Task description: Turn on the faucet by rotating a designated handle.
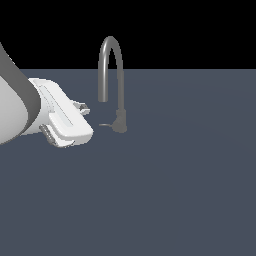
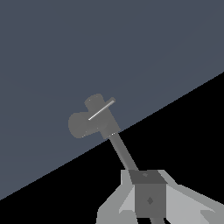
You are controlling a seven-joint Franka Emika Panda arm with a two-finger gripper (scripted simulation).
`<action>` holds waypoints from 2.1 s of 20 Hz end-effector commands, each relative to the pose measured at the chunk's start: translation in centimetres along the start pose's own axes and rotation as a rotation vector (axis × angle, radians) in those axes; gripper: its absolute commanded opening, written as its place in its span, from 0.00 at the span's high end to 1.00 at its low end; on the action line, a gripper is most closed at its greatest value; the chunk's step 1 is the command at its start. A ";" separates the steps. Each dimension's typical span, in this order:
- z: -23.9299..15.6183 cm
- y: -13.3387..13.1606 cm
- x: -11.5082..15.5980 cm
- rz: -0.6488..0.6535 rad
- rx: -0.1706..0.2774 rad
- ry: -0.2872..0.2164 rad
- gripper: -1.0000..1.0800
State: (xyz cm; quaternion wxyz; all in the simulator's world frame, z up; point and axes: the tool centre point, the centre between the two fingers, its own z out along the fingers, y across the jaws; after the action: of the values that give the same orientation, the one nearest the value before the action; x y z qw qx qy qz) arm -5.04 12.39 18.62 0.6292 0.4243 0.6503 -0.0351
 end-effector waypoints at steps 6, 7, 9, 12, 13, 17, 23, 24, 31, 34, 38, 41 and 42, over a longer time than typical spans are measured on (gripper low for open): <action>1.6 -1.2 2.3 -0.125 -0.118 -0.015 1.00; 1.9 -1.3 2.6 -0.141 -0.134 -0.017 1.00; 2.3 -1.7 3.2 -0.174 -0.165 -0.021 1.00; 3.1 -2.2 4.0 -0.224 -0.211 -0.028 1.00; 3.4 -2.4 4.3 -0.241 -0.226 -0.030 1.00; 4.4 -3.1 5.3 -0.307 -0.286 -0.039 1.00; 6.2 -4.1 6.6 -0.407 -0.375 -0.053 1.00; 6.4 -4.3 6.8 -0.422 -0.389 -0.056 1.00; 8.1 -5.1 7.8 -0.508 -0.464 -0.069 1.00; 8.6 -5.3 8.0 -0.533 -0.486 -0.073 1.00; 9.1 -5.4 8.2 -0.555 -0.504 -0.076 1.00; 9.3 -5.5 8.3 -0.562 -0.510 -0.077 1.00; 9.3 -5.5 8.3 -0.562 -0.511 -0.078 1.00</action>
State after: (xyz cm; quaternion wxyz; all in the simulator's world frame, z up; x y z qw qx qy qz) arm 0.23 7.73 7.04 0.7044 0.0593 0.7049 -0.0592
